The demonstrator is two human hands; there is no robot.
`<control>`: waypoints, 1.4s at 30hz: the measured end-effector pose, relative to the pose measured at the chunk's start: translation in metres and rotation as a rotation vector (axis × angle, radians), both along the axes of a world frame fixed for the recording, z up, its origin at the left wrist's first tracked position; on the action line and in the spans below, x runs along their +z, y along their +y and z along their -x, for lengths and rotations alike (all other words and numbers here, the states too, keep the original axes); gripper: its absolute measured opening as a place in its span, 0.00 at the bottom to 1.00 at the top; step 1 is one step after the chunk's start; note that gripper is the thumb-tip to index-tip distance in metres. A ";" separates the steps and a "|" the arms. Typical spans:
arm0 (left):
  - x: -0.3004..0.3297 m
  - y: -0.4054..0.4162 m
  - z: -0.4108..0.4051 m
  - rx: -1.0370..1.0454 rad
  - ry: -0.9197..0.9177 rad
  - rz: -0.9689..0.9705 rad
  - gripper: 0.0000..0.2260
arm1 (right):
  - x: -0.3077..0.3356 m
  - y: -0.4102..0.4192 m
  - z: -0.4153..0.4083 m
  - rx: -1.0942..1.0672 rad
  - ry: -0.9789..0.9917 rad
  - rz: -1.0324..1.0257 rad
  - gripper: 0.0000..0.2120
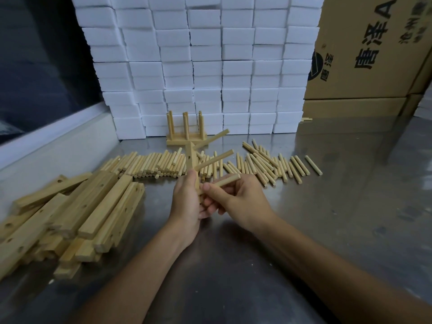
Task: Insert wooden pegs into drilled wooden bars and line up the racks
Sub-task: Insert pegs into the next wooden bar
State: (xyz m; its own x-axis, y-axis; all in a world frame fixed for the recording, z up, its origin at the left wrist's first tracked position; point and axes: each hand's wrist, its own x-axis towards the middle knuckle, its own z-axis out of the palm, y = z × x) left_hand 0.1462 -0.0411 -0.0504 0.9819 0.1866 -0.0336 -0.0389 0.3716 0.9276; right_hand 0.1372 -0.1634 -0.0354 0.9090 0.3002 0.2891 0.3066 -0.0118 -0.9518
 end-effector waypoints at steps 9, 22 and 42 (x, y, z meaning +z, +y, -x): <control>0.000 -0.002 0.000 0.001 -0.002 0.000 0.20 | -0.001 0.001 0.000 0.019 0.045 -0.044 0.12; 0.004 -0.007 -0.002 0.007 0.030 -0.001 0.24 | -0.008 0.013 0.000 -0.114 0.090 -0.135 0.05; 0.011 0.027 -0.008 0.230 0.092 0.056 0.12 | -0.005 -0.016 -0.019 -0.183 0.023 0.239 0.03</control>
